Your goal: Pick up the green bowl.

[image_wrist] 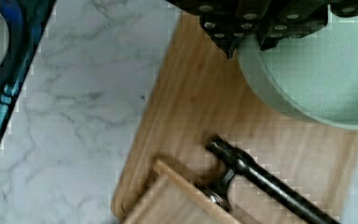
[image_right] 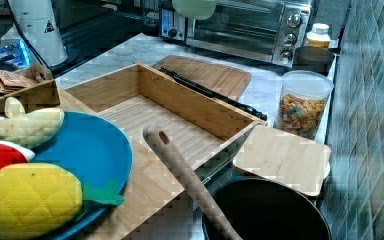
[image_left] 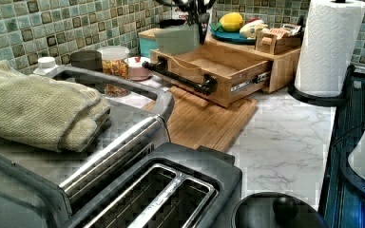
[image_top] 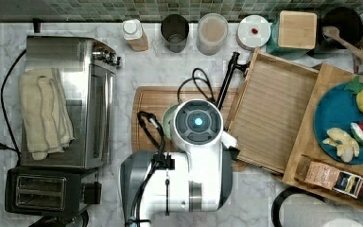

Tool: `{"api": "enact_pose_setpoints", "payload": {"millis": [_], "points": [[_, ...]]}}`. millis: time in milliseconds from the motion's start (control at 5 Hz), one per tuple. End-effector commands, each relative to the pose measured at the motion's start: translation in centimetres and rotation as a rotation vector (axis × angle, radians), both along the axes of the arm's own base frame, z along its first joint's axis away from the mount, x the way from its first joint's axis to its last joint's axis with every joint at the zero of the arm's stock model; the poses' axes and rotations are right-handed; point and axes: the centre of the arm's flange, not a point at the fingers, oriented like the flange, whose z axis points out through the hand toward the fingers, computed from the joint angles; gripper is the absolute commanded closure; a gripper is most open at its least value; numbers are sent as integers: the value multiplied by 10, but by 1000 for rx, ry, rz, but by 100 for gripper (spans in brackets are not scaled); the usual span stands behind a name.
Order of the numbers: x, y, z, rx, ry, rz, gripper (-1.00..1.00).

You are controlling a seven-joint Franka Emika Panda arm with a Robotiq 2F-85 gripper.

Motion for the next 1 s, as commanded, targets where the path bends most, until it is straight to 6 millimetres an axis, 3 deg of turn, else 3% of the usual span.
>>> {"api": "enact_pose_setpoints", "payload": {"millis": [200,1000], "points": [[-1,31,82,-137,-249,-102,100],[-1,31,82,-137,-249,-102,100]]}}
